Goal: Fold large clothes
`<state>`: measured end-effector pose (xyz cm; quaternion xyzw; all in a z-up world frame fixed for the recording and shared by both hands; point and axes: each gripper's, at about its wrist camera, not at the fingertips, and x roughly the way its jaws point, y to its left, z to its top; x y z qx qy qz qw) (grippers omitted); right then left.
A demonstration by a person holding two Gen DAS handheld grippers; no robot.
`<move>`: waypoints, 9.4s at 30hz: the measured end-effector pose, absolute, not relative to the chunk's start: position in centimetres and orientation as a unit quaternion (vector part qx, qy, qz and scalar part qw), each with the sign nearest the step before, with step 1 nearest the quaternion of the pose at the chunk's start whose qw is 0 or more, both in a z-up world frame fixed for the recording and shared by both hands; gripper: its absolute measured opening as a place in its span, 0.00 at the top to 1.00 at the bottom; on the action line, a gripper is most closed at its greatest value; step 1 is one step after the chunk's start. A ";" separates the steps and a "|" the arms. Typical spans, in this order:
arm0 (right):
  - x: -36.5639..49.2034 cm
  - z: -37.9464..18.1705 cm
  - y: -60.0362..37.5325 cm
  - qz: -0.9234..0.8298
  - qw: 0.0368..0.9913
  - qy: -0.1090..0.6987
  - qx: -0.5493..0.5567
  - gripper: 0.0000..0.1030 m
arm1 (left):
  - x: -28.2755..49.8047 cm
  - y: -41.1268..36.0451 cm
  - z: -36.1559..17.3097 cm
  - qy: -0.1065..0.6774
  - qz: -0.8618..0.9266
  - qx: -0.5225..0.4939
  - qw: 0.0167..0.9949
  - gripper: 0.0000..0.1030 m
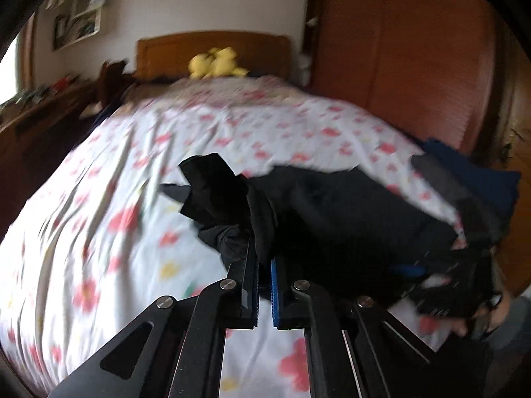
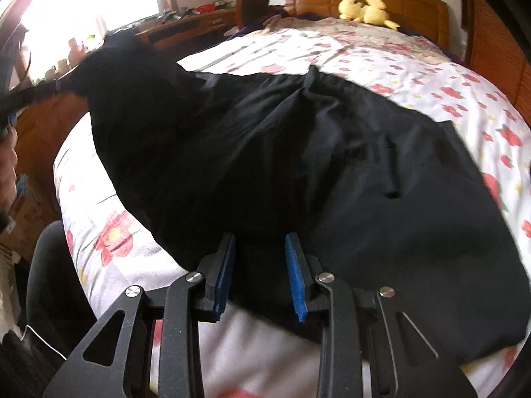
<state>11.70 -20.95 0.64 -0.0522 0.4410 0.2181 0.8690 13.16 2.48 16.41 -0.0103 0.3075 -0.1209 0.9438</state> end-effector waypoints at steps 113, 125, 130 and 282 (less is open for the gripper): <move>9.2 12.1 -29.8 0.034 0.945 0.319 -0.066 0.78 | 13.6 -1.2 12.6 0.322 -0.208 0.005 0.924 0.59; 13.4 3.0 -27.2 0.063 0.894 0.432 -0.097 0.77 | 15.9 -2.0 11.1 0.345 -0.211 0.005 0.915 0.59; 13.3 2.3 -29.7 0.070 0.890 0.447 -0.063 0.77 | 18.6 -3.2 10.5 0.355 -0.219 0.012 0.909 0.58; 0.4 24.6 -60.5 -0.195 0.956 0.220 0.002 0.66 | 13.2 -23.7 25.1 0.188 -0.405 0.127 0.886 0.59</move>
